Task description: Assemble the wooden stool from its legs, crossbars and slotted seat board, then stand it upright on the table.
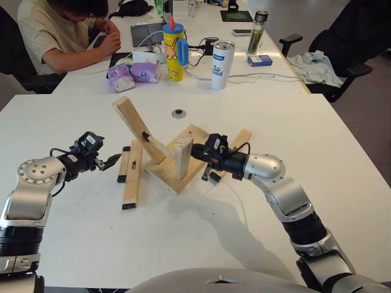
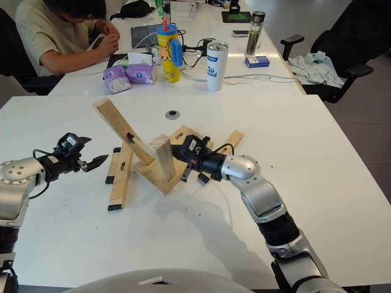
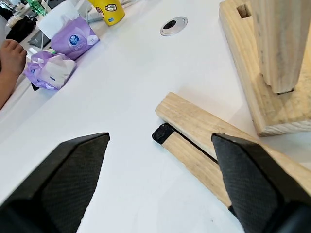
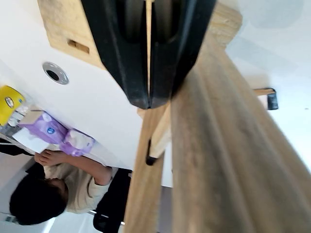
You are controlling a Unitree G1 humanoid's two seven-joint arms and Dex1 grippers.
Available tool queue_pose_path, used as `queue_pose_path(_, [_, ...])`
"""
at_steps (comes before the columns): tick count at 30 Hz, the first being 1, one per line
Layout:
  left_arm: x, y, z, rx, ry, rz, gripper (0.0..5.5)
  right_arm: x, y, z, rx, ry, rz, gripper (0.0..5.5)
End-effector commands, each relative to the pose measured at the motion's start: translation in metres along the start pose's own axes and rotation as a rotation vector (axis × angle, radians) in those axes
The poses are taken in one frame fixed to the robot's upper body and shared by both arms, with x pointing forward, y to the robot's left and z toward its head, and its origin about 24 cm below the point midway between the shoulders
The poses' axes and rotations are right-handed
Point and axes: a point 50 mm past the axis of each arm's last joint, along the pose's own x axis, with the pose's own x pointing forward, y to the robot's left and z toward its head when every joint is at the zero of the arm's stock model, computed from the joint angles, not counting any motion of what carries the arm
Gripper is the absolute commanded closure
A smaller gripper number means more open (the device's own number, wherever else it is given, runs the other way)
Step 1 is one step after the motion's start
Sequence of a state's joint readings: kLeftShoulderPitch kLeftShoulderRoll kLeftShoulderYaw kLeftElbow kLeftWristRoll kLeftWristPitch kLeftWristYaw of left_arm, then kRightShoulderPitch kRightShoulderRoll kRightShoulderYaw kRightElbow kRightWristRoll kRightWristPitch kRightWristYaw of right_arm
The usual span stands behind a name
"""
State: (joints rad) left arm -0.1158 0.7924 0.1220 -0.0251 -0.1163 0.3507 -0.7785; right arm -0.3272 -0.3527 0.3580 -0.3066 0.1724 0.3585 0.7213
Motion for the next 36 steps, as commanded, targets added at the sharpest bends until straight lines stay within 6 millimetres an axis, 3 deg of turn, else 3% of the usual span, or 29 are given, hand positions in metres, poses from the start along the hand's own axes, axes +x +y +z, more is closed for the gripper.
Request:
queue_pose_path(1, [0.001,0.000,0.001,0.000,-0.011,-0.014,1.60,0.008,0.016,0.011,0.004,-0.036,0.071,5.50])
queue_pose_path(5, [0.002,-0.002,0.003,-0.018,-0.031,-0.020,1.60,0.012,0.025,0.015,0.029,-0.053,0.101,5.50])
queue_pose_path(11, [-0.001,0.005,0.012,-0.061,-0.101,-0.011,1.60,0.009,0.019,0.032,0.154,-0.158,0.069,5.50])
queue_pose_path(13, [-0.007,0.010,0.019,-0.084,-0.136,-0.016,1.60,-0.001,0.007,0.028,0.163,-0.128,0.003,5.50])
queue_pose_path(16, [-0.020,0.014,0.028,-0.134,-0.183,-0.096,1.60,-0.021,-0.025,0.002,0.101,0.044,-0.198,5.50])
queue_pose_path(20, [-0.051,-0.008,0.025,-0.164,-0.098,-0.461,1.60,-0.042,-0.046,-0.052,-0.029,0.361,-0.279,5.50])
queue_pose_path(22, [-0.058,-0.012,0.028,-0.155,-0.064,-0.576,1.60,-0.046,-0.049,-0.070,-0.092,0.443,-0.272,5.50])
queue_pose_path(28, [-0.057,-0.031,0.035,-0.130,-0.035,-0.799,1.60,-0.042,-0.050,-0.089,-0.142,0.478,-0.153,5.50])
queue_pose_path(32, [-0.041,-0.077,0.031,-0.118,0.003,-0.952,1.60,-0.044,-0.049,-0.097,-0.185,0.570,-0.031,5.50])
queue_pose_path(36, [-0.027,-0.118,0.016,-0.125,0.068,-0.964,1.60,-0.053,-0.036,-0.107,-0.167,0.718,0.193,5.50])
